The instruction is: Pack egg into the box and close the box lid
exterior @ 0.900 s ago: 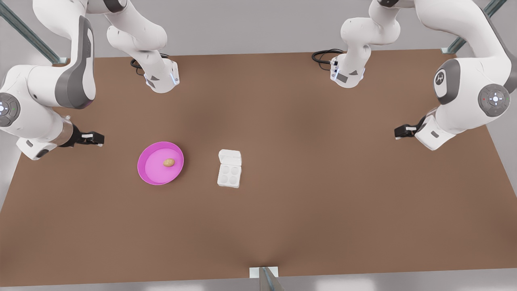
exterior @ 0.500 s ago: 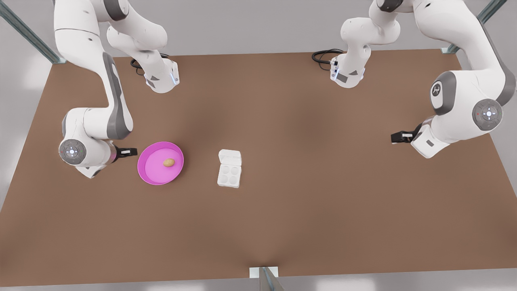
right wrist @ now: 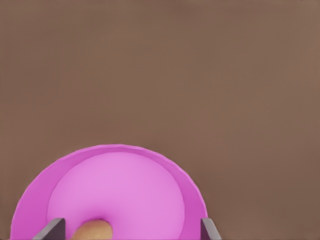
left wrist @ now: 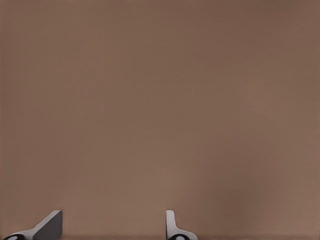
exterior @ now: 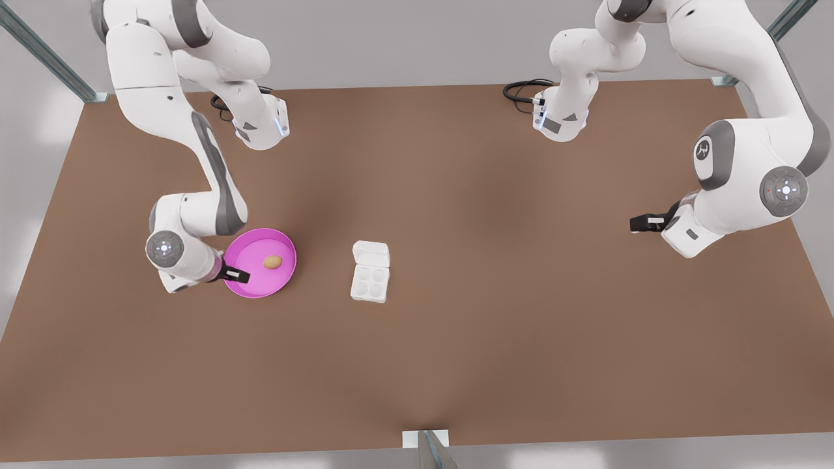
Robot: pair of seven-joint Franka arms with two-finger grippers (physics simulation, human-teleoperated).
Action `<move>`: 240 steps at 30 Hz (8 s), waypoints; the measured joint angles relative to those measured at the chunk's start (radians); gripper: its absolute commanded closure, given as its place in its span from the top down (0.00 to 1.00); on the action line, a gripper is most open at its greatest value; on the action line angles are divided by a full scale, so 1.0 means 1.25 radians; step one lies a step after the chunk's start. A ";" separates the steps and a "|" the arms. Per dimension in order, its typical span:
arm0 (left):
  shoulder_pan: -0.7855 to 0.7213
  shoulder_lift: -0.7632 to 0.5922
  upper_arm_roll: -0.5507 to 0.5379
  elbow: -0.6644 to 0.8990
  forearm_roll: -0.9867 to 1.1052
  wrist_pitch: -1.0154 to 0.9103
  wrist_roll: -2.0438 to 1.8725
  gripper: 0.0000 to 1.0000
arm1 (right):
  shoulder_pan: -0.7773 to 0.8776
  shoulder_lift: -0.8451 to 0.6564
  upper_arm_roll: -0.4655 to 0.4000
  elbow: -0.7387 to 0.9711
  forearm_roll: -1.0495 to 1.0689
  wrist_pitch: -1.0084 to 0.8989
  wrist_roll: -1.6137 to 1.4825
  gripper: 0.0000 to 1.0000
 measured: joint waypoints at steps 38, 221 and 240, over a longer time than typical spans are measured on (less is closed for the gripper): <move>0.011 0.032 0.001 0.002 0.027 0.008 0.002 1.00 | 0.081 0.009 0.010 -0.309 0.001 0.513 0.669 1.00; -0.494 0.629 -0.261 0.431 -0.060 0.359 -0.669 0.21 | -0.381 -0.246 0.304 0.134 -0.010 -0.331 -0.373 1.00; -0.205 0.476 -0.293 0.480 -0.098 0.259 -0.643 0.41 | -0.374 -0.238 0.264 0.132 0.000 -0.316 -0.417 1.00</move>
